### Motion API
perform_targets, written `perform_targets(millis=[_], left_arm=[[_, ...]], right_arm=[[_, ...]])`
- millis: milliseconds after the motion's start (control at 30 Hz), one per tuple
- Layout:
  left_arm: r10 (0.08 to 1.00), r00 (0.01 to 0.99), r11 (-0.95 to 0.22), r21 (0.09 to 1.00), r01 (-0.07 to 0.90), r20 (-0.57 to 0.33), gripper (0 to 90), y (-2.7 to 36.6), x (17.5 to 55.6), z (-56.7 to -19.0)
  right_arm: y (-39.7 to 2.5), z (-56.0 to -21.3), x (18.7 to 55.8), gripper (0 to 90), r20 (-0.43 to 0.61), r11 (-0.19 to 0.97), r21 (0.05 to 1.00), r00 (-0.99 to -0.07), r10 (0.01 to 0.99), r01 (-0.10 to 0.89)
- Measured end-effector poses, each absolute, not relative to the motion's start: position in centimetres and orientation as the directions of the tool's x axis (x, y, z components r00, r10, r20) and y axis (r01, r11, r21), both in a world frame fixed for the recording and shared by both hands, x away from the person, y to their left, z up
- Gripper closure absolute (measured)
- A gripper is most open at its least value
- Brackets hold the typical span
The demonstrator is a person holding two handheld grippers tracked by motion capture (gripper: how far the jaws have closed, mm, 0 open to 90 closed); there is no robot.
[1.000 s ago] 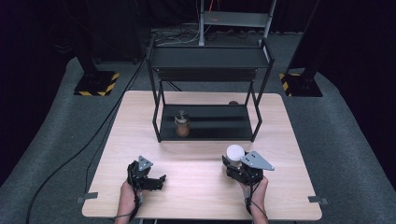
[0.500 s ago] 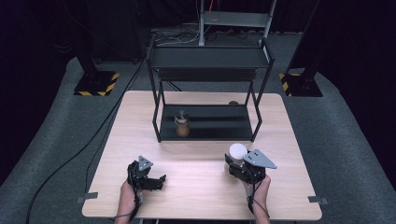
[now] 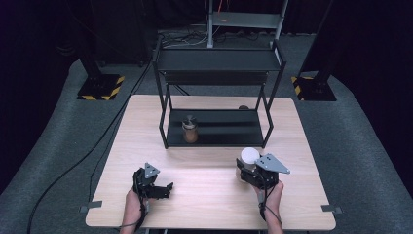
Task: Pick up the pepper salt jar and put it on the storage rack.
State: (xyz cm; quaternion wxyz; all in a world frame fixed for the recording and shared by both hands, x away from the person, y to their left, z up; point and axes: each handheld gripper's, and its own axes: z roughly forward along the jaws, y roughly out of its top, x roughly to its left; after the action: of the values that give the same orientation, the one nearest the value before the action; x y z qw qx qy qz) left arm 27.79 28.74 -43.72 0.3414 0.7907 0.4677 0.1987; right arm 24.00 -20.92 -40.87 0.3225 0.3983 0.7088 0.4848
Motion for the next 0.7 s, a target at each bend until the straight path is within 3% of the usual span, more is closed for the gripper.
perform_targets(millis=[700], left_arm=[[0.875, 0.484, -0.33, 0.726, 0.603, -0.005, 2.4, 28.7, 27.8, -43.7]], right_arm=[[-21.2, -40.3, 25.1, 33.3, -0.075, 0.209, 0.944, -0.451, 0.889, 0.256]])
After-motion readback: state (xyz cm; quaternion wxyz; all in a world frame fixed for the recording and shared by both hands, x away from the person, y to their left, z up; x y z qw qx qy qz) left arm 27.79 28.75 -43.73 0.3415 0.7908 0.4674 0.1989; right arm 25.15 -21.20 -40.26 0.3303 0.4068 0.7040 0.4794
